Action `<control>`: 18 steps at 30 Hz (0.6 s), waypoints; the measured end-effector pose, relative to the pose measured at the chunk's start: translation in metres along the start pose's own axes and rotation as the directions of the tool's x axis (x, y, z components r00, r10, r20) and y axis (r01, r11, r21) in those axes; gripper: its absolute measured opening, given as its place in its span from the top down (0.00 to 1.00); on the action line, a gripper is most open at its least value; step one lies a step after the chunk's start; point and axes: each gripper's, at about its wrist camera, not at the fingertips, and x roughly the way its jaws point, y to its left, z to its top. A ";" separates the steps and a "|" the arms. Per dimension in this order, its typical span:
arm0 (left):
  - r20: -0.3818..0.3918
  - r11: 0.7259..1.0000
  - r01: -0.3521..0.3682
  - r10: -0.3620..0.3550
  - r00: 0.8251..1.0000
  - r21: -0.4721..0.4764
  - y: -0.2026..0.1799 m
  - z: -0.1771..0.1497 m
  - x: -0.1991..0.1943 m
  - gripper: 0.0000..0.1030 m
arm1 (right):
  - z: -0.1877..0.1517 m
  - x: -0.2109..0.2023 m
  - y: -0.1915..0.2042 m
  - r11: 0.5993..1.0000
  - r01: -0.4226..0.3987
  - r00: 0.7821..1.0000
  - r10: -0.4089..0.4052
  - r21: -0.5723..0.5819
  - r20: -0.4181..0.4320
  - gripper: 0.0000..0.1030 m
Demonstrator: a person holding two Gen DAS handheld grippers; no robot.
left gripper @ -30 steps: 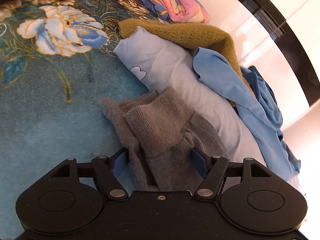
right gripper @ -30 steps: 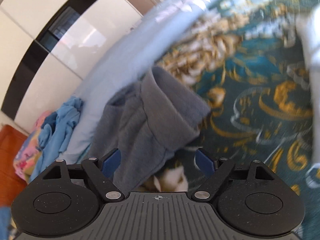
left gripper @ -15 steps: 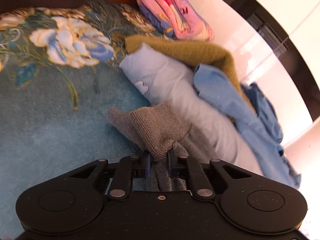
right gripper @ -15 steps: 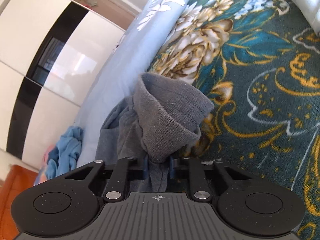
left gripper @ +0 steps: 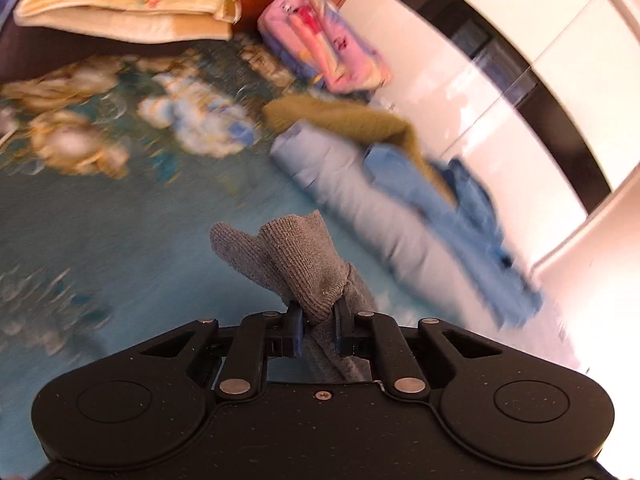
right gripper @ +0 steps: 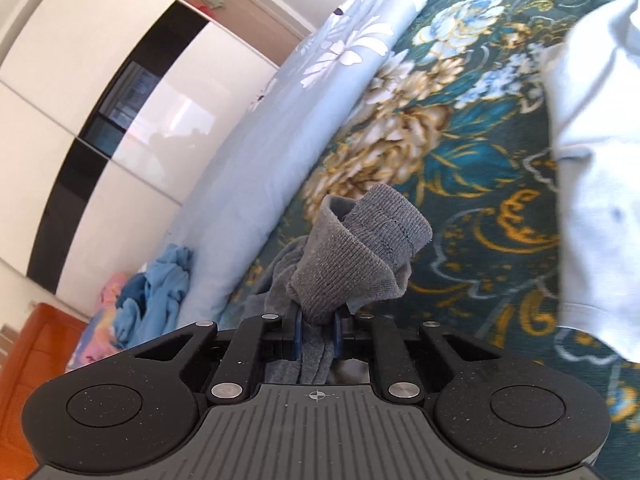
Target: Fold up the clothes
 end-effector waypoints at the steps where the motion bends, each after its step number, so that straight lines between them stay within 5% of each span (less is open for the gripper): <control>1: -0.026 1.000 -0.015 0.015 1.000 -0.013 0.009 -0.007 -0.001 0.89 | -0.003 -0.004 -0.008 1.000 0.013 1.000 -0.013 0.006 -0.012 0.89; 7: -0.079 0.996 -0.080 0.077 0.994 -0.036 0.035 -0.035 0.003 0.83 | -0.021 0.003 -0.028 0.996 0.088 0.994 -0.086 0.014 -0.073 0.88; 12: -0.050 0.999 -0.042 0.041 0.998 -0.017 0.038 -0.038 -0.017 0.70 | -0.028 -0.014 -0.015 0.994 0.085 0.993 -0.091 -0.073 -0.082 0.83; 18: 0.029 0.998 -0.007 0.009 1.000 -0.069 0.053 -0.031 -0.031 0.66 | -0.036 -0.044 0.001 0.985 0.064 0.996 -0.073 -0.160 -0.054 0.71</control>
